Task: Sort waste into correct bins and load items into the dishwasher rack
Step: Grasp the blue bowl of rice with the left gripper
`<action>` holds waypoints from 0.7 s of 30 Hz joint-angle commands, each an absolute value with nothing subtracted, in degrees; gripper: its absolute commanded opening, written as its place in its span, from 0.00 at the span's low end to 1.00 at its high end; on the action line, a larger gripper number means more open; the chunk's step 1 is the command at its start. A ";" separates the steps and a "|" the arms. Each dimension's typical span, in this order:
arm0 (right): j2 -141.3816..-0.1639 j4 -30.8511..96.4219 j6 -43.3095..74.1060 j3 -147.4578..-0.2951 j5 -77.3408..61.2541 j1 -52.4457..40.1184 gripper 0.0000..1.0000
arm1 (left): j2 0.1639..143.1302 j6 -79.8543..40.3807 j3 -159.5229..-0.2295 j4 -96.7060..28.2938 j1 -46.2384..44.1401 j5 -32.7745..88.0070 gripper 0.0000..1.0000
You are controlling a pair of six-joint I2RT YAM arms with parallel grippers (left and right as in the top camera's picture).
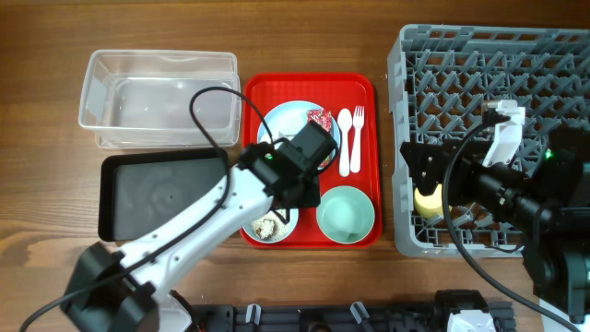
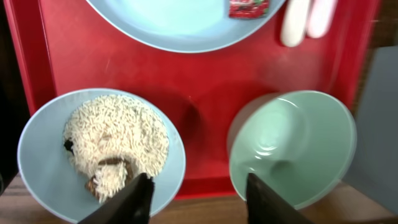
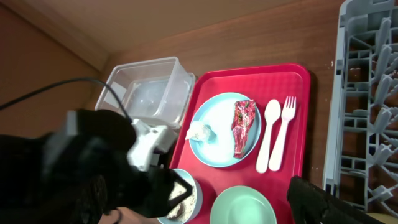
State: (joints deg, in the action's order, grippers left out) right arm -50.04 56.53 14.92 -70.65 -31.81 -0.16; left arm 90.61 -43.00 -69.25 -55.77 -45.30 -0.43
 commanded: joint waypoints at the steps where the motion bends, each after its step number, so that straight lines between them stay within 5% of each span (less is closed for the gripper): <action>1: -50.04 56.95 15.18 -70.61 -33.58 -0.03 0.94 | 95.20 -46.28 -68.51 -55.68 -46.35 -3.73 0.46; 13: -50.04 57.80 15.05 -70.61 -33.56 -0.03 0.94 | 105.82 -46.96 -68.51 -54.37 -46.39 -3.75 0.39; 18: -50.04 57.80 15.07 -70.61 -33.56 -0.03 0.94 | 106.10 -46.74 -68.51 -53.71 -46.37 -4.03 0.12; 21: -50.04 57.78 15.16 -70.61 -33.56 -0.03 0.93 | 106.10 -46.76 -68.51 -53.28 -46.37 -4.62 0.04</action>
State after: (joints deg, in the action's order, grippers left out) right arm -50.04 57.78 14.92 -70.65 -32.16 -0.16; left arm 105.56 -46.41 -68.95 -53.74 -46.13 -2.74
